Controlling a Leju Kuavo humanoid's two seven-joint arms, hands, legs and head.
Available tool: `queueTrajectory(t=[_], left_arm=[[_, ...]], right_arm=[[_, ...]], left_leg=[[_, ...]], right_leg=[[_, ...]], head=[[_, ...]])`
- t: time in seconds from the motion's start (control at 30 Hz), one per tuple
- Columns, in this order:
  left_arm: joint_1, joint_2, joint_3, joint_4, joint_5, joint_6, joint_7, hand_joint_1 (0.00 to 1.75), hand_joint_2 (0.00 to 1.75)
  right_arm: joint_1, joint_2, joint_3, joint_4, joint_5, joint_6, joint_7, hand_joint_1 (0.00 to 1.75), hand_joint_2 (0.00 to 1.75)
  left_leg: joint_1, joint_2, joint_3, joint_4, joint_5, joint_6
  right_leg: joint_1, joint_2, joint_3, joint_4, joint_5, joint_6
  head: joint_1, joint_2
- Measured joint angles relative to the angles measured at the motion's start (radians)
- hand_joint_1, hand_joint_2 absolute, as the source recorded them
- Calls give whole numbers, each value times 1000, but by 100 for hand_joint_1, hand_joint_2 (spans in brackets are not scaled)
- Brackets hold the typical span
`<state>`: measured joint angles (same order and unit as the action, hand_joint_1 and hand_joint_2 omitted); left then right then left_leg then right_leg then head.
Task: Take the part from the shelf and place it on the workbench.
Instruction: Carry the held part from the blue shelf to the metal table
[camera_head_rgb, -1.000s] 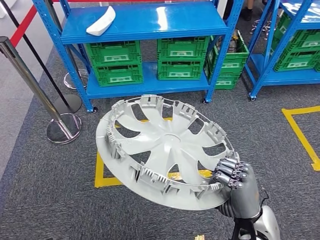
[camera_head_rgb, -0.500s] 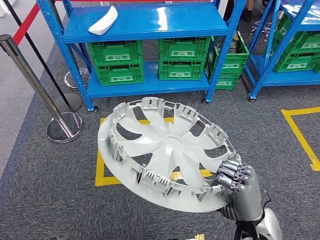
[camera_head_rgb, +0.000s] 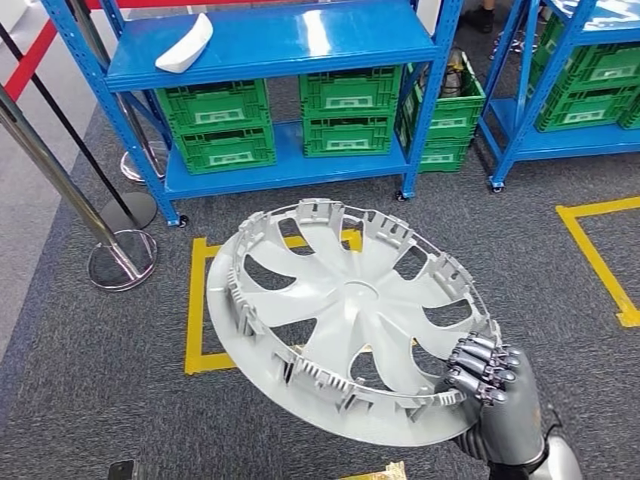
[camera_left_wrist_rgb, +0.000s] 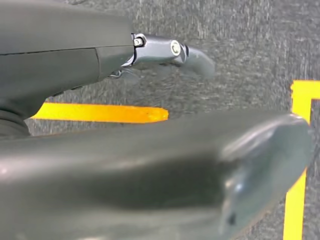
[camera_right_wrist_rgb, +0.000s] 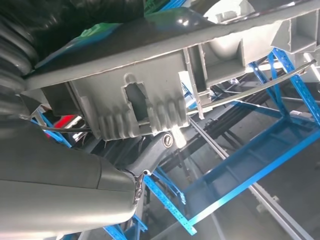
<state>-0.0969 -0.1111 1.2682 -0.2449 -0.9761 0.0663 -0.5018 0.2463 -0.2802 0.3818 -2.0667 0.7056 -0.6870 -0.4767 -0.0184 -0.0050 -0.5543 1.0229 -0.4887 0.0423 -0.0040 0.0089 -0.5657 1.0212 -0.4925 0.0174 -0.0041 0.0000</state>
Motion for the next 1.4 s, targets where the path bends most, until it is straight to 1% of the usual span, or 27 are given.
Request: queueTrajectory(t=[0.07,0.1,0.13,0.2,0.23,0.27,0.3,0.37,0.4,0.43,0.47,0.57,0.63,0.73,0.77,0.8,0.83,0.9,0.93,0.97,1.1,1.17,1.23,1.27,1.3,1.33,1.4], left_arm=[[-2,-1,-3,0,0,0,4,0,0],[-2,-2,-4,1,1,1,6,0,0],[-3,-3,-5,1,1,1,8,0,0],[-2,-4,-6,2,2,2,10,0,0],[-1,-4,-6,2,2,2,11,0,0],[-1,-5,-6,3,2,2,11,0,0],[-1,-6,-6,3,2,2,11,0,0],[-1,-7,-6,3,2,2,11,0,0],[-2,-7,-6,3,2,2,12,0,0],[-2,-7,-7,3,1,2,12,0,0],[-2,-7,-8,3,1,2,13,0,0],[-2,-6,-13,3,-3,2,14,0,0],[-4,-6,-18,4,-6,2,14,0,0],[-6,-9,-24,4,-7,1,14,0,0],[-6,-10,-25,5,-7,0,14,0,0],[-6,-10,-26,5,-7,0,14,0,0],[-7,-10,-27,5,-8,0,14,0,0],[-8,-9,-30,5,-8,0,14,0,0],[-9,-9,-31,5,-9,0,14,0,0],[-11,-9,-31,5,-9,0,14,0,0],[-14,-12,-34,5,-9,0,15,0,0],[-16,-14,-37,5,-9,0,16,0,0],[-17,-14,-40,5,-8,0,16,0,0],[-17,-15,-41,5,-8,0,17,0,0],[-17,-16,-43,5,-8,0,17,0,0],[-17,-17,-45,5,-8,0,17,0,0],[-18,-20,-48,5,-8,0,17,0,0]], right_arm=[[6,0,-4,-4,3,0,-1,175,175],[9,0,-7,-7,5,0,-2,175,175],[11,1,-9,-9,7,0,-2,175,175],[16,1,-14,-11,10,0,-4,175,175],[19,1,-16,-11,11,0,-4,175,175],[23,1,-17,-11,12,0,-4,175,175],[26,1,-18,-11,13,0,-4,175,175],[29,2,-20,-12,14,0,-4,175,175],[29,2,-21,-14,15,0,-4,175,175],[30,3,-22,-17,15,0,-5,175,175],[31,4,-23,-20,17,0,-6,175,175],[42,9,-32,-27,20,0,-10,175,175],[48,11,-40,-32,21,0,-12,175,175],[52,13,-46,-39,21,0,-14,175,175],[54,14,-47,-40,21,0,-15,175,175],[55,14,-48,-40,21,0,-15,175,175],[57,14,-50,-41,21,0,-15,175,175],[59,15,-54,-44,21,0,-17,175,175],[60,16,-56,-45,21,0,-18,175,175],[61,17,-58,-47,21,0,-19,175,175],[69,18,-65,-54,21,0,-21,175,175],[72,18,-69,-58,21,0,-22,175,175],[74,18,-73,-58,21,0,-23,175,175],[76,18,-75,-58,22,0,-23,175,175],[79,19,-76,-58,22,0,-23,175,175],[82,19,-78,-59,23,0,-23,175,175],[85,19,-82,-61,25,0,-23,175,175]], left_leg=[[5,4,3,-15,6,2],[8,6,5,-22,11,4],[11,8,5,-28,15,6],[11,11,3,-29,16,9],[11,13,2,-29,17,9],[12,14,2,-29,16,9],[12,15,3,-28,16,8],[15,15,3,-22,12,2],[14,15,1,-14,8,-4],[12,15,-1,-7,5,-10],[10,15,-4,-1,3,-15],[10,15,-10,7,0,-26],[13,14,-25,47,-32,-36],[18,12,-105,234,-124,-47],[19,12,-125,283,-137,-48],[19,12,-126,286,-125,-47],[19,12,-109,250,-96,-43],[17,4,-44,114,-27,-29],[15,-1,-18,57,-7,-23],[13,-5,-4,22,-1,-18],[16,-2,-1,-10,3,-9],[22,2,2,-22,12,-3],[20,7,0,-22,13,0],[19,9,0,-22,13,0],[19,11,0,-21,13,0],[19,12,0,-21,13,0],[18,14,1,-16,10,-5]], right_leg=[[0,0,-7,6,-6,9],[0,-1,-16,23,-20,13],[0,-1,-36,63,-46,17],[-4,-2,-94,191,-109,25],[-6,-2,-121,250,-130,29],[-8,-3,-134,277,-132,32],[-9,-4,-127,264,-114,35],[-13,-11,-66,140,-46,40],[-13,-15,-33,74,-24,40],[-13,-18,-8,27,-12,36],[-11,-18,4,7,-13,31],[-11,-14,5,8,-12,11],[-14,-13,5,6,-9,-1],[-14,-11,2,6,-8,-9],[-14,-9,2,6,-8,-9],[-13,-6,3,6,-8,-9],[-13,-3,4,6,-8,-9],[-11,2,7,6,-8,-8],[-10,4,6,7,-8,-5],[-10,6,3,7,-6,-1],[-11,6,-12,10,-9,20],[-11,2,-46,79,-54,27],[-11,-1,-106,210,-114,32],[-11,-1,-129,259,-129,35],[-11,-1,-136,275,-125,36],[-11,-3,-122,248,-100,36],[-11,-13,-54,115,-36,35]], head=[[1,0],[2,0],[5,0],[9,0],[10,0],[10,0],[11,0],[11,0],[11,0],[12,0],[12,0],[10,0],[8,0],[5,0],[5,0],[5,0],[5,0],[6,0],[6,0],[5,0],[4,0],[9,0],[13,0],[14,0],[14,0],[14,0],[14,0]])
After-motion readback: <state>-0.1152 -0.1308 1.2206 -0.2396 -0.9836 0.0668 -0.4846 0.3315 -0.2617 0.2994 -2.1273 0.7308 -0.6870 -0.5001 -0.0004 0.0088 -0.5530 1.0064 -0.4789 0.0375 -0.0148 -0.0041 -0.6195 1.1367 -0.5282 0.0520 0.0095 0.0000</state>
